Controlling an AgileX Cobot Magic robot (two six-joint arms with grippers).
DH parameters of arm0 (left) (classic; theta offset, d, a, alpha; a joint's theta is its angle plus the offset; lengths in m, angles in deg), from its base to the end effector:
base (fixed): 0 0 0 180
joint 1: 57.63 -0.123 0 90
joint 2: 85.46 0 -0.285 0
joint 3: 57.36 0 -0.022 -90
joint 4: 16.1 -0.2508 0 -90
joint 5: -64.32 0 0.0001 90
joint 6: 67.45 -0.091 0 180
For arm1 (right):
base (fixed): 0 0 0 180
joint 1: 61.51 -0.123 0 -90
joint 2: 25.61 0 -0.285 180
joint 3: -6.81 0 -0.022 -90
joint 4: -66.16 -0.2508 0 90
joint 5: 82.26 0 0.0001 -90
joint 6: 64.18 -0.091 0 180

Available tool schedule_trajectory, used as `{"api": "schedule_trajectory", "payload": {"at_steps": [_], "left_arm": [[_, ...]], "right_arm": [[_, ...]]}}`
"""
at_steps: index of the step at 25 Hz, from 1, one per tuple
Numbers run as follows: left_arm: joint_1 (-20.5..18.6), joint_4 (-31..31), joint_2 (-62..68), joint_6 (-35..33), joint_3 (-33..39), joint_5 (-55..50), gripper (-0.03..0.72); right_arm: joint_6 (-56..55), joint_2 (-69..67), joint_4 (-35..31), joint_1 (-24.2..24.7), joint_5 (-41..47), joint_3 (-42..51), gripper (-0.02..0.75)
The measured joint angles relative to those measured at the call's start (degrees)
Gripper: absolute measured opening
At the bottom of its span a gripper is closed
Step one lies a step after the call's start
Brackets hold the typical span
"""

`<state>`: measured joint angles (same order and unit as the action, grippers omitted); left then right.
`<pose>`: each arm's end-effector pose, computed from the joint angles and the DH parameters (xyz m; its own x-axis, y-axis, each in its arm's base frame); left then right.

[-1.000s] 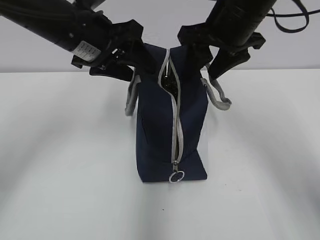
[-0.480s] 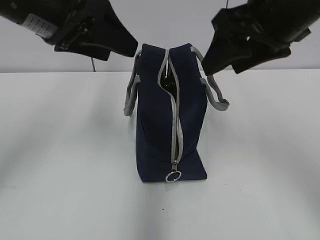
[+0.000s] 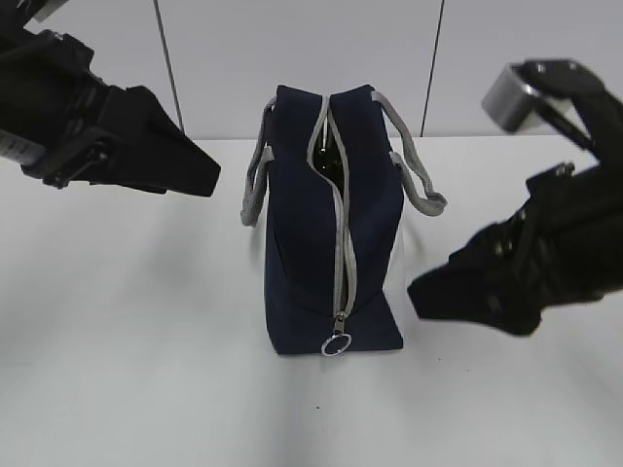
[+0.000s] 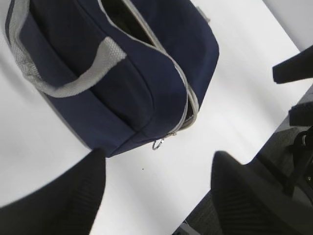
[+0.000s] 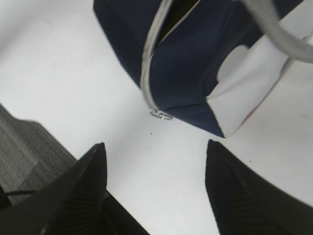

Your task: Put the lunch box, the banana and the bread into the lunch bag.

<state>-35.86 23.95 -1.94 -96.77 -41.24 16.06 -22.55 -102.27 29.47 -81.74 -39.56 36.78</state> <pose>0.2343 -0.1406 0.3244 -0.7133 0.2863 -0.6398 0.6114 0.7004 -0.3683 0.2037 0.1144 0.2830 -0.6099 -0.4427 -0.6573 -0.6984 0.6923 0.1817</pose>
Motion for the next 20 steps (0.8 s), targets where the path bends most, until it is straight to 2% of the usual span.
{"api": "schedule_trajectory", "payload": {"at_steps": [4,7,11,16,20], "left_arm": [[0.00,-0.27,-0.57,0.00,1.12,-0.37,0.456],[0.00,-0.42,-0.57,-0.01,1.12,-0.55,0.452],[0.00,-0.42,-0.57,-0.01,1.12,-0.68,0.447],[0.00,-0.47,-0.57,-0.06,1.12,-0.78,0.441],[0.00,-0.54,-0.57,-0.06,1.12,-0.98,0.437]], "right_arm": [[20.82,0.40,-13.20,0.00,-1.05,8.48,0.469],[31.12,-0.83,-16.52,0.00,-1.54,12.69,0.469],[33.97,-3.98,-19.07,0.00,-2.00,14.25,0.469],[36.38,-8.37,-28.86,0.00,-4.06,14.34,0.470],[46.41,-14.54,-35.34,0.00,-4.29,14.34,0.470]]}}
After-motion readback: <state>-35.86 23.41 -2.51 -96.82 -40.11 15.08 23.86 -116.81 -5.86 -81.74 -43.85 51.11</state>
